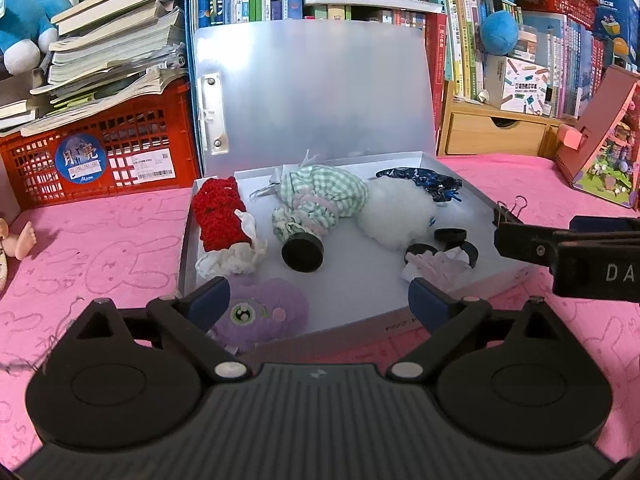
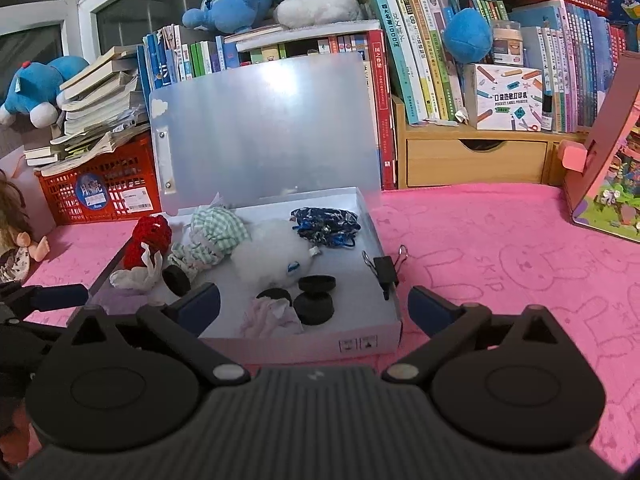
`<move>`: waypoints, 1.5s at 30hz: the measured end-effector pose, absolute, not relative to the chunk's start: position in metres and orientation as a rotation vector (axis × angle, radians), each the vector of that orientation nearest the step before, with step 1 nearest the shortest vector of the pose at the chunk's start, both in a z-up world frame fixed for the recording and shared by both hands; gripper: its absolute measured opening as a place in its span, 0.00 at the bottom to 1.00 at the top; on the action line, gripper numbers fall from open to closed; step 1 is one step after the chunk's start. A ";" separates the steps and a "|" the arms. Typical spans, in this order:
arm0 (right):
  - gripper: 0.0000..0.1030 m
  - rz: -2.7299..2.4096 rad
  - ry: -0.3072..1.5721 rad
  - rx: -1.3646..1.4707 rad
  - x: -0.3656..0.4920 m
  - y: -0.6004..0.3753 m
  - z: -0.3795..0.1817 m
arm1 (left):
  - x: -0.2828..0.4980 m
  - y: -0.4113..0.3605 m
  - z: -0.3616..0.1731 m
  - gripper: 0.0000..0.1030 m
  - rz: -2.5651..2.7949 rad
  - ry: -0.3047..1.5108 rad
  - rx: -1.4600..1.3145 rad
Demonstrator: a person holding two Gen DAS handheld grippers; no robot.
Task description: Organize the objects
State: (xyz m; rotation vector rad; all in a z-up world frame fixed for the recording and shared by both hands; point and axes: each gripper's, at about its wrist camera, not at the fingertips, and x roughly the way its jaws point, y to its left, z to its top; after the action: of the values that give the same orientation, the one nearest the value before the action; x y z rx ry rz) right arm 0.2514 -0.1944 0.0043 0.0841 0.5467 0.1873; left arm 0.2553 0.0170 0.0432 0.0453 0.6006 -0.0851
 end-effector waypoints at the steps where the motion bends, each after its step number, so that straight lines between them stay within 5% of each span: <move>1: 1.00 0.187 0.546 0.084 0.250 -0.195 0.004 | 0.254 0.018 0.043 0.95 -0.086 0.600 0.043; 45: 1.00 0.176 0.587 0.060 0.172 -0.198 -0.014 | 0.163 0.032 0.033 0.95 -0.092 0.600 -0.009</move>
State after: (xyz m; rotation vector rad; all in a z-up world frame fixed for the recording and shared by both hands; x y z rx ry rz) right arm 0.1723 -0.1980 -0.0138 0.0603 0.5866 0.1756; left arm 0.1633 0.0321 0.0326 -0.0086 0.5997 -0.0918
